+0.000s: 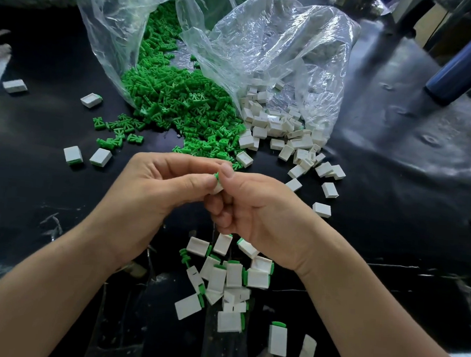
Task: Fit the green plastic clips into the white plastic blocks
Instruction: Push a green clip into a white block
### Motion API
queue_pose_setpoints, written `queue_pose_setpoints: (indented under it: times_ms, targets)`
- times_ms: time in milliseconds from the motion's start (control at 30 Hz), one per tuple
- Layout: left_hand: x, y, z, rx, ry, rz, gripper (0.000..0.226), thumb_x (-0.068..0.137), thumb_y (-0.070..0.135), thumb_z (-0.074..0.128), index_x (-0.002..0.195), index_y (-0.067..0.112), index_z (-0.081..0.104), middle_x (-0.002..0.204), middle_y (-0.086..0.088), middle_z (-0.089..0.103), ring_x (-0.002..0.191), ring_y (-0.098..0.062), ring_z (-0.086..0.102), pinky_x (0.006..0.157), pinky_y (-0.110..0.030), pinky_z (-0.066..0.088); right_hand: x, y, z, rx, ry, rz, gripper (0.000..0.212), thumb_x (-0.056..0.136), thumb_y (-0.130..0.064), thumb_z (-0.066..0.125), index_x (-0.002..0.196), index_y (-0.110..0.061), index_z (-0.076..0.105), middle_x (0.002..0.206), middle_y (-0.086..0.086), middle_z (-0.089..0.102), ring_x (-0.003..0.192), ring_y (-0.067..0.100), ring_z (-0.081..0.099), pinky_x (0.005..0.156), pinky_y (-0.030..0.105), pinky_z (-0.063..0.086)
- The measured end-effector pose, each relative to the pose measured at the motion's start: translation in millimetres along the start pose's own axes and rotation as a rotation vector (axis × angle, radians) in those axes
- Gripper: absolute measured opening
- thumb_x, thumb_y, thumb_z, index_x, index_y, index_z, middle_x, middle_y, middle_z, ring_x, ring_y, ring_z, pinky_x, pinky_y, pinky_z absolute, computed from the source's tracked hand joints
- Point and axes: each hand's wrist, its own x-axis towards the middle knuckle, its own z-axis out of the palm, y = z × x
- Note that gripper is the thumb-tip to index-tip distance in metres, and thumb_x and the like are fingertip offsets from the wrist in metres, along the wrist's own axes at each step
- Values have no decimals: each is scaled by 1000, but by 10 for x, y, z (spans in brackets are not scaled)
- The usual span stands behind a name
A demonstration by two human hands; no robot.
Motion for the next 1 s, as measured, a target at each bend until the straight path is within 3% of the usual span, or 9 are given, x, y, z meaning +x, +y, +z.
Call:
queue_pose_setpoints:
  times_ms: [67, 200, 267, 400, 467, 533, 700, 867, 1000]
  targets:
    - [-4, 11, 19, -21, 2, -2, 19, 65, 6, 60, 74, 8, 76, 81, -34, 62, 58, -25, 61, 54, -25, 54, -1, -9, -4, -40, -1, -9, 26, 87, -33, 39, 75, -11, 49, 65, 2, 45, 57, 9, 38, 56, 19, 32]
    - [-6, -7, 21, -9, 34, -9, 18, 64, 4, 59, 74, 5, 74, 67, -18, 67, 53, -26, 59, 53, -26, 54, 9, 8, -16, -147, 29, 27, 40, 84, -46, 36, 81, -9, 52, 62, 1, 52, 54, 9, 44, 57, 23, 35]
    - [-4, -13, 17, 13, 39, -12, 18, 62, 0, 63, 78, 2, 72, 74, -24, 68, 57, -29, 59, 55, -27, 55, 14, 17, -8, -197, 47, 12, 39, 91, -42, 33, 77, -11, 52, 61, 0, 53, 52, 9, 45, 56, 23, 34]
    - [-11, -3, 33, -21, 0, -1, 19, 66, 3, 63, 84, -1, 70, 63, -22, 64, 53, -26, 62, 54, -26, 54, 10, 46, 24, -290, 118, -63, 38, 95, -38, 32, 71, -14, 49, 59, -7, 48, 51, 4, 41, 52, 17, 35]
    - [-12, -16, 29, -27, 1, 3, 20, 69, 6, 59, 83, -1, 70, 66, -29, 63, 54, -28, 64, 54, -27, 54, 25, 91, 29, -420, 181, -106, 46, 96, -41, 31, 76, -6, 54, 60, -9, 46, 52, 2, 40, 53, 17, 36]
    - [-6, -33, 26, -36, 11, 5, 17, 67, 0, 63, 82, -1, 71, 74, -35, 62, 58, -28, 65, 55, -26, 54, 48, 149, 22, -512, 236, -134, 52, 96, -43, 31, 91, 0, 58, 62, -11, 45, 57, 5, 40, 60, 25, 35]
    - [5, -51, 33, -96, 21, -10, 21, 58, -1, 69, 79, -1, 72, 84, -26, 68, 69, -25, 68, 61, -23, 55, 71, 185, 66, -569, 305, -201, 36, 94, -46, 30, 97, -24, 59, 66, -20, 43, 65, -3, 42, 66, 21, 30]
    - [10, -76, 44, -139, 55, -31, 21, 65, 2, 56, 80, -1, 71, 95, -10, 73, 82, -19, 70, 66, -21, 54, 80, 192, 69, -612, 332, -222, 35, 97, -41, 31, 102, -22, 60, 64, -21, 44, 62, -6, 42, 65, 18, 30]
    - [-5, -65, 45, -113, 38, -32, 19, 63, -5, 63, 79, -2, 72, 92, -23, 69, 77, -30, 67, 63, -24, 55, 81, 187, 45, -598, 309, -213, 38, 97, -43, 30, 99, -21, 62, 69, -17, 45, 65, -1, 42, 67, 23, 33]
